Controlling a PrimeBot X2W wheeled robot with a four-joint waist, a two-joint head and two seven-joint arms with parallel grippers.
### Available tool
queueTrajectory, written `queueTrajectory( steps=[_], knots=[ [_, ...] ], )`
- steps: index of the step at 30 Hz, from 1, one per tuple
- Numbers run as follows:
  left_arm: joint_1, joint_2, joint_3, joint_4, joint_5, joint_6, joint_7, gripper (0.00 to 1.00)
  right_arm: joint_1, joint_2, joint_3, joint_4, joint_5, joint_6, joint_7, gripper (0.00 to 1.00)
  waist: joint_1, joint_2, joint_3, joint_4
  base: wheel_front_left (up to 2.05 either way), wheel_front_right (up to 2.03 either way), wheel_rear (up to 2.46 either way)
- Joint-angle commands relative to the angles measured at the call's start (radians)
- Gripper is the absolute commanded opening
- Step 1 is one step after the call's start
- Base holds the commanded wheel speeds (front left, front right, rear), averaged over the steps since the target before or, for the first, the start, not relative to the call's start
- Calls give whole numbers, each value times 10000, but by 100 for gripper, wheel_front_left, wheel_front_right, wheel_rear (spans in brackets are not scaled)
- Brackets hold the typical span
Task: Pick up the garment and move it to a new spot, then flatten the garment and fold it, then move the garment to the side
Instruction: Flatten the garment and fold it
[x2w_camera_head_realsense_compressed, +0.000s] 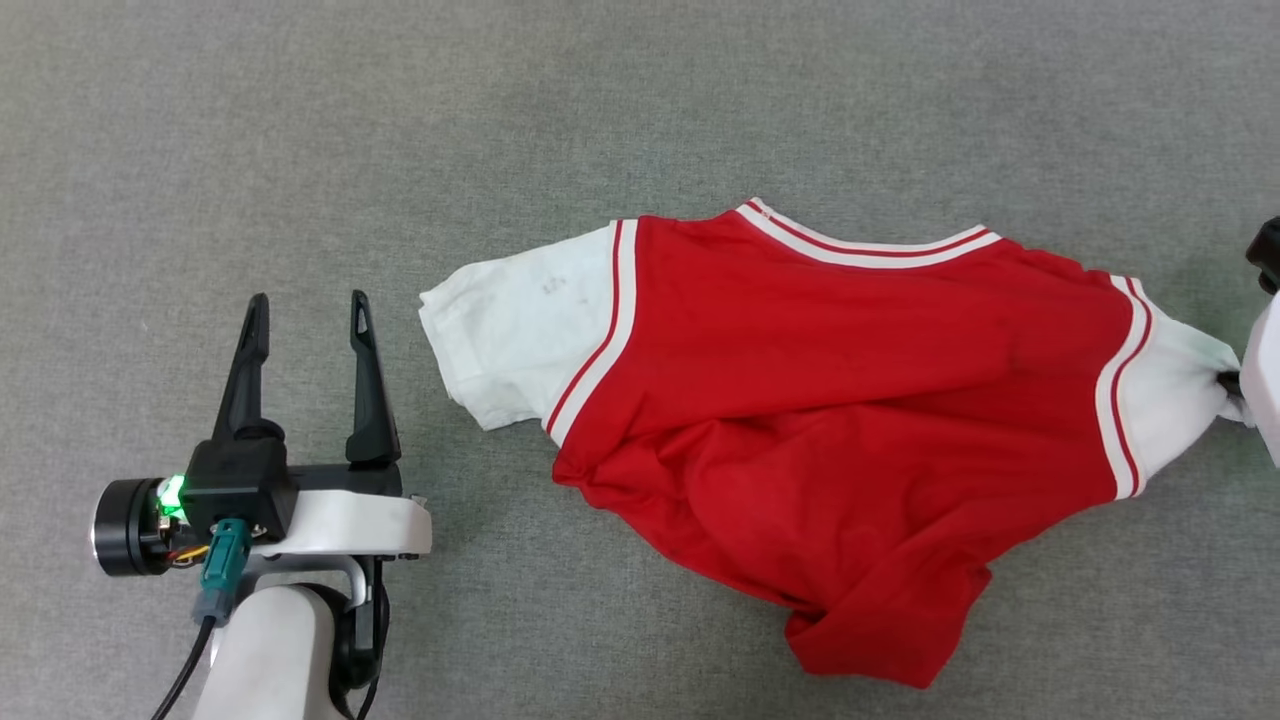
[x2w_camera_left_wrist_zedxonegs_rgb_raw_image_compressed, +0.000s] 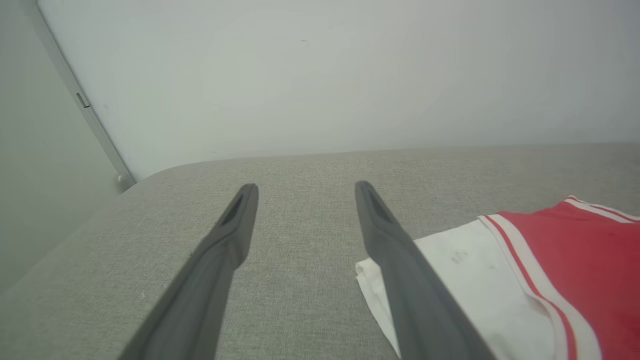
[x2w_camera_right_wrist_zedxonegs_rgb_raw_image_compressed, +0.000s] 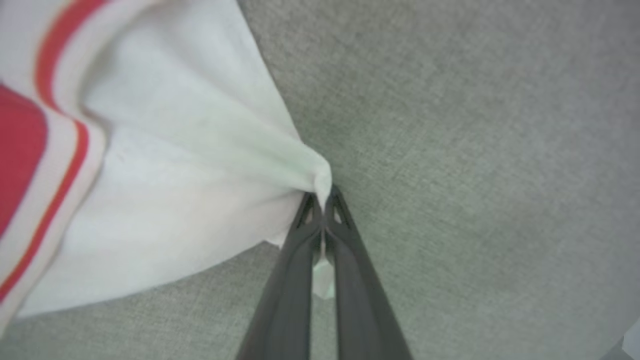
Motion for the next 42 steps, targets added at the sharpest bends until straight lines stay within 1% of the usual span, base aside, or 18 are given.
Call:
queueTrajectory(
  steps=[1, 2, 3, 6, 9, 11, 14, 17, 19, 22, 25, 28, 32, 35, 36, 38, 40, 42],
  knots=[
    [-20, 5, 79, 80, 59, -40, -25, 100, 232, 421, 50, 242, -63, -21, -215, 0, 0, 0, -120, -69, 0, 0, 0],
    [8, 34, 132, 150, 79, -78, -25, 100, 140, 502, -30, 285, -163, -19, -415, 12, 0, 0, -191, -119, 0, 0, 0],
    [22, 65, 167, 213, 99, -107, -25, 100, -4, 511, -121, 339, -299, -19, -680, 100, 0, 0, -280, -170, 0, 0, 0],
    [-17, 218, 300, 422, 131, -232, -25, 100, -193, 345, -426, 407, -593, -18, -1445, 100, 0, 0, -556, -306, 0, 0, 0],
    [-221, 446, 433, 617, 156, -400, -25, 100, -272, 201, -672, 127, -976, -18, -2490, 100, 0, 0, -808, -493, 0, 0, 0],
    [-366, 622, 479, 808, 64, -604, -25, 100, -313, 132, -958, -55, -1224, -18, -3251, 100, 0, 0, -908, -614, 0, 0, 0],
    [-873, 1088, 488, 1177, 84, -944, 138, 100, -318, 80, -1636, -237, -1713, -18, -4439, 100, 0, 0, -975, -783, 0, 0, 0],
    [-1506, 1573, 452, 1363, 130, -1287, 570, 100, -54, 361, -2602, -447, -2212, -18, -5584, 100, 0, 0, -971, -957, 0, 0, 0],
    [-2034, 1895, 447, 1529, 57, -1567, 981, 100, 173, 622, -3295, -604, -2806, -18, -6262, 100, 0, 0, -944, -1071, 0, 0, 0],
    [-2752, 2252, 387, 1524, -77, -1971, 1464, 100, 560, 1094, -4722, -778, -3975, -19, -7234, 100, 0, 0, -884, -1211, 0, 0, 0],
    [-3296, 2594, 270, 1544, -128, -2223, 2108, 100, 1369, 2065, -6353, -1258, -5183, -15, -7860, 100, 0, 0, -825, -1336, 0, 0, 0],
    [-3783, 2873, -97, 1721, -350, -2487, 3187, 100, 2335, 2955, -8027, -2187, -6391, -19, -8087, 100, 0, 0, -767, -1412, 0, 0, 0],
    [-4426, 3413, -852, 1942, -1198, -2706, 5213, 100, 3719, 4103, -9410, -3895, -7740, -18, -7783, 100, 0, 0, -662, -1526, 0, 0, 0],
    [-4857, 4009, -2027, 1809, -2492, -2715, 7042, 100, 4523, 4672, -9930, -4941, -8319, -18, -7403, 100, 0, 0, -579, -1583, 0, 0, 0],
    [-4857, 4009, -2027, 1809, -2492, -2715, 7042, 100, 4523, 4672, -9930, -4941, -8319, -18, -7403, 100, 0, 0, -579, -1583, 0, 0, 0],
    [-5189, 4535, -2708, 1656, -3540, -2709, 8268, 100, 4903, 4927, -10081, -5460, -8511, -18, -7142, 100, 0, 0, -496, -1604, 0, 0, 0],
    [-5479, 5020, -3350, 1483, -4305, -2712, 9298, 100, 5145, 5057, -10192, -5849, -8638, -18, -6943, 100, 0, 0, -388, -1647, 0, 0, 0],
    [-5744, 5332, -3877, 1400, -5037, -2715, 10173, 100, 5309, 5154, -10252, -6108, -8697, -18, -6811, 100, 0, 0, -263, -1696, 0, 0, 0]
  ],
)
